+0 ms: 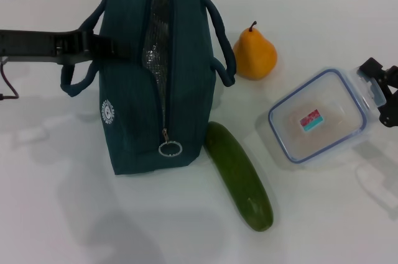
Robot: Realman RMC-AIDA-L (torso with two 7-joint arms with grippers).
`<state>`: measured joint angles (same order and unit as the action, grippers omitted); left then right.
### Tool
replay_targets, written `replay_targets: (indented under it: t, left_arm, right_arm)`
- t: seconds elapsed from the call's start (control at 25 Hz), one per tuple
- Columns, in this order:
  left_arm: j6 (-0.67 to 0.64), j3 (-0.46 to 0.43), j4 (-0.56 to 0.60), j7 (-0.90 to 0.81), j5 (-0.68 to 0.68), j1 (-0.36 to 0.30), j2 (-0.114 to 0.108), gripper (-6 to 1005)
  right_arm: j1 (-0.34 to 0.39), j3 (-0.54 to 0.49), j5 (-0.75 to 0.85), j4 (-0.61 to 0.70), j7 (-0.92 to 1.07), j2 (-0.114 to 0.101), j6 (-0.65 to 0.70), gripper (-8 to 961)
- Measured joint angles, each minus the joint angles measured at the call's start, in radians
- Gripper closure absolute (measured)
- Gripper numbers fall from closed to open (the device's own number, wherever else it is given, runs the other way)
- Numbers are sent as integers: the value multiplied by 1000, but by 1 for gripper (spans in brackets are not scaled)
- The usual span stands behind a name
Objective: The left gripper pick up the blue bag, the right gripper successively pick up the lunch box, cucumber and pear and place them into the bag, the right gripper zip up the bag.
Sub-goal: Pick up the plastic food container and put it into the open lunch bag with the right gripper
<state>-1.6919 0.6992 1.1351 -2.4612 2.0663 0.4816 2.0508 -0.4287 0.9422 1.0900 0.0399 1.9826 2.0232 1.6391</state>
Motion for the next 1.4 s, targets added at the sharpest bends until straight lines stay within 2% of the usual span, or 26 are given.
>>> replay_targets:
  t: [0.52,1.12,1.4]
  left_arm:
    - [0,4,-1,4,0,-3,0,964]
    - [0,3,-17,19,0,12,0,964]
    - [0,5,-19,27,0,23,0,963]
  right_arm:
    - [-2,-10,-13,-9,19,3,42,918]
    - [-12,-15,-115,-39,98,5,91,922]
    - [-30,-60,-145,-88,130,5,136,929]
